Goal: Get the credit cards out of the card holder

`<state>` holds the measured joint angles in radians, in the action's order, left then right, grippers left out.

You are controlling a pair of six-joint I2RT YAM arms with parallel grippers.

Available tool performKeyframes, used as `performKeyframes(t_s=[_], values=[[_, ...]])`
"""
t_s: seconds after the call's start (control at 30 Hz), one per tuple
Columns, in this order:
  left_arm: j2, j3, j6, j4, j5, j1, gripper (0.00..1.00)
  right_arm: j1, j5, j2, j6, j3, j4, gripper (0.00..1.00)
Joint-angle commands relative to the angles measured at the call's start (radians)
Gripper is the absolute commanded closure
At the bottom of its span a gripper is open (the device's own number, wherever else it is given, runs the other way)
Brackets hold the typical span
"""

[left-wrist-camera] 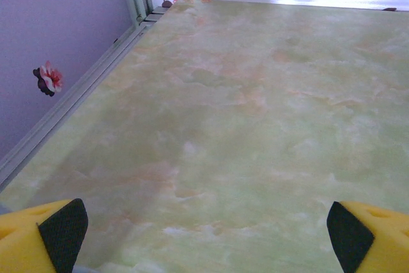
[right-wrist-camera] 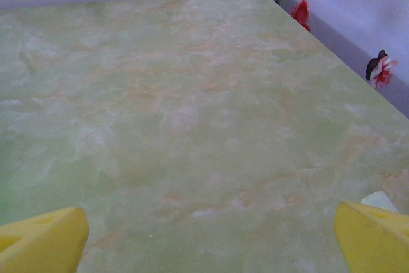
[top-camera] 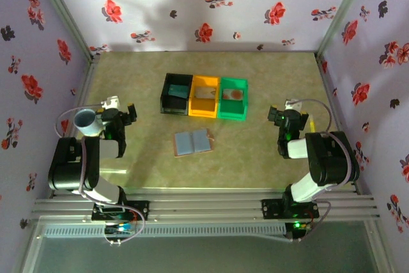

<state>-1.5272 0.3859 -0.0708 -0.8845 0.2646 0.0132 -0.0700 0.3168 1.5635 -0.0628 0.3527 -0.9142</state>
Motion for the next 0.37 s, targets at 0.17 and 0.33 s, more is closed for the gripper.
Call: performKeyframes(t_s=[0.17, 0.33], values=[[-0.017, -0.001, 0.022, -0.020, -0.027, 0.005, 0.00, 0.007, 0.001, -0.006, -0.020, 0.017, -0.006, 0.01], [-0.015, -0.004, 0.023, -0.027, -0.028, 0.005, 0.00, 0.007, 0.002, -0.006, -0.020, 0.016, -0.007, 0.01]])
